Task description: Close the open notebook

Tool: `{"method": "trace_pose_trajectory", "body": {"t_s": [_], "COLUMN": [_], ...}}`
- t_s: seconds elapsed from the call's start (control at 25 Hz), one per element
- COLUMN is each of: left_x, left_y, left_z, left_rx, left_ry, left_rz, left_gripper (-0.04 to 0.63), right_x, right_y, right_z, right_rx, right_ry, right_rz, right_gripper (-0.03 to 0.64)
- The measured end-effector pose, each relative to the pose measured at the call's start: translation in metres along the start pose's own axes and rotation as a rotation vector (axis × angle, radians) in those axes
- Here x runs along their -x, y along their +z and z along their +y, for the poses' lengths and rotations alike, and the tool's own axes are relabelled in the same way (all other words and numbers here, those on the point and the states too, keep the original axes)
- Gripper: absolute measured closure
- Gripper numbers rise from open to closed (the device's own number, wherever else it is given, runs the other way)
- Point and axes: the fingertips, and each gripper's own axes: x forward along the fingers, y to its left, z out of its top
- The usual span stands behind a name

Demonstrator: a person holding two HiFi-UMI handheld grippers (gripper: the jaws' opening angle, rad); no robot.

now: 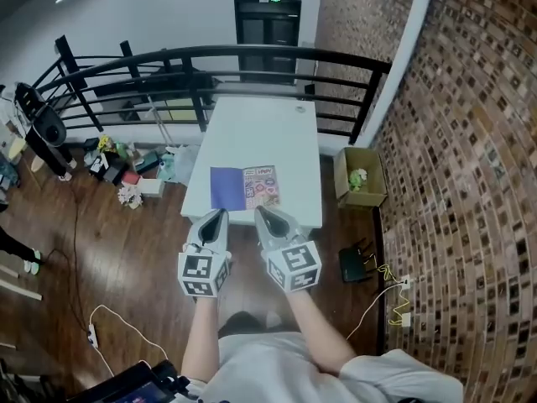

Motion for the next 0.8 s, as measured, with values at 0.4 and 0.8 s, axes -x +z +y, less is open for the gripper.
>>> {"method": "trace_pose_trajectory", "body": {"t_s": [0.4,0.8], "left_x": [-0.09,-0.171], "left_y": [-0.003,-0.002], "left_z": [0.059,0.152], "left_rx": [0.018,0.039], "left_ry": [-0.026,-0.125], "left_rz": [-0.011,0.008], "left_gripper": [0.58,0.58], "right_x": [-0.098,-0.207], "right_y": [-0.009,0.006], "right_z": [-0.038,-0.091], "right_rx": [0.024,0.063], "right_ry": [0.016,-0.08], "right_rz": [0.048,0.054], "right_gripper": [0.626,0.626]}}
